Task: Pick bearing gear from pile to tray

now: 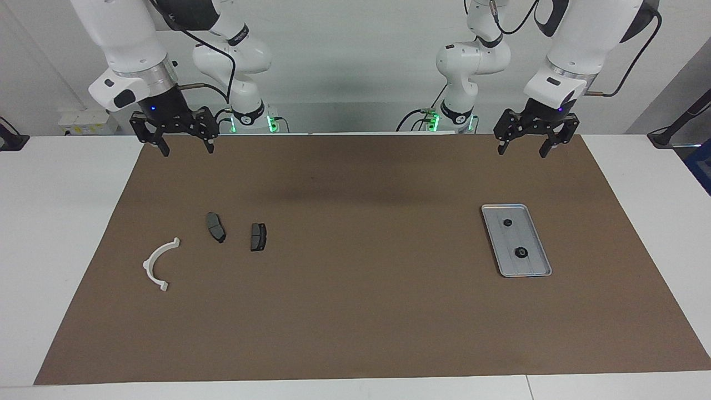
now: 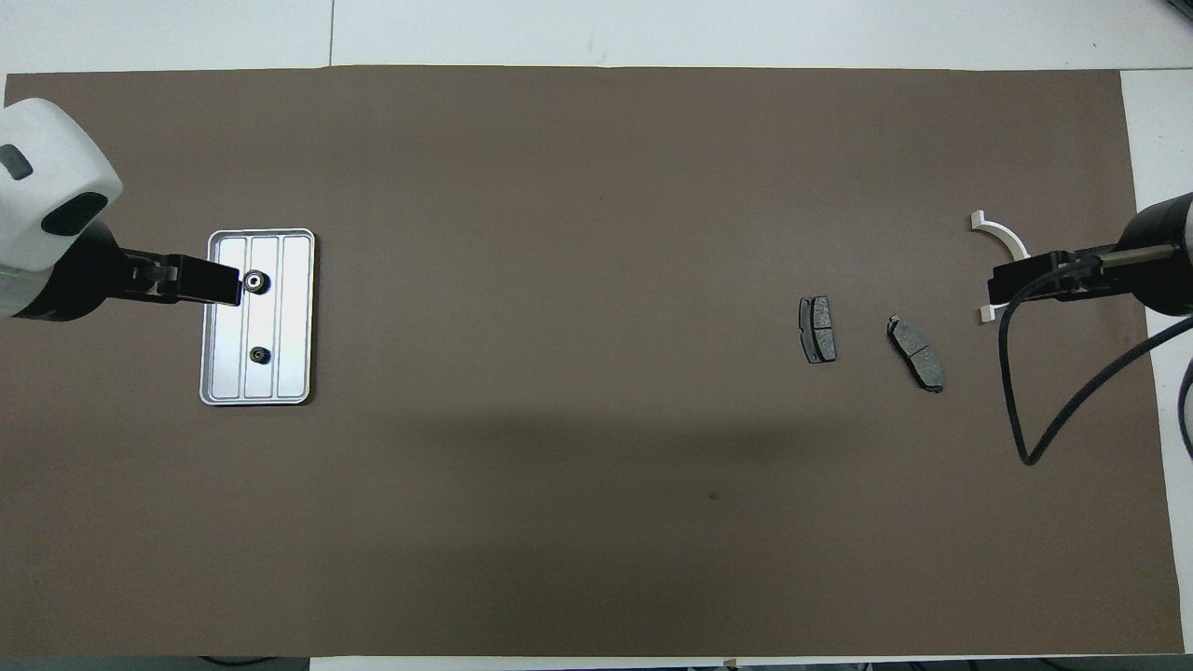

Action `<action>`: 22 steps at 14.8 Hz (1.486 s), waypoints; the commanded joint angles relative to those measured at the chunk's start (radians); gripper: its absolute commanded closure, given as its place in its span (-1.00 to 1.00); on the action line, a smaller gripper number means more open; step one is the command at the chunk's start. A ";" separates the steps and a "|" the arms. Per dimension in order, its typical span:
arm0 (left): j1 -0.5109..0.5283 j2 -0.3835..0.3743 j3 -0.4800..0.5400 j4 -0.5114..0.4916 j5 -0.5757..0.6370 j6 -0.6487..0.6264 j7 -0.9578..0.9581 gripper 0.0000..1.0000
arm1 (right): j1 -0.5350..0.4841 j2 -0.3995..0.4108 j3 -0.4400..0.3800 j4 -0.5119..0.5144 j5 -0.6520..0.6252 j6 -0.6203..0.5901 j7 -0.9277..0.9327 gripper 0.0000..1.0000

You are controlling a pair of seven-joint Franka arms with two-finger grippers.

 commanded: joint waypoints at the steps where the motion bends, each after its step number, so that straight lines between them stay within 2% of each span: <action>1: 0.043 0.013 0.007 0.019 -0.001 0.015 0.013 -1.00 | -0.008 -0.017 0.007 -0.015 -0.012 0.006 0.014 -1.00; 8: 0.069 0.008 0.012 0.014 0.024 0.001 0.012 -1.00 | -0.008 -0.017 0.007 -0.015 -0.012 0.006 0.016 -1.00; 9: 0.040 0.011 0.044 0.017 0.024 0.000 0.010 -1.00 | -0.008 -0.019 0.007 -0.015 -0.012 0.006 0.016 -1.00; 11: -0.142 0.014 0.235 0.020 0.027 0.006 0.013 -1.00 | -0.008 -0.017 0.007 -0.015 -0.012 0.006 0.016 -1.00; 12: -0.182 0.020 0.298 0.022 0.029 -0.002 0.015 -1.00 | -0.008 -0.017 0.007 -0.015 -0.012 0.006 0.014 -1.00; 22: -0.189 0.013 0.274 0.025 0.027 -0.028 0.022 -1.00 | -0.010 -0.017 0.006 -0.017 -0.012 0.006 0.011 -1.00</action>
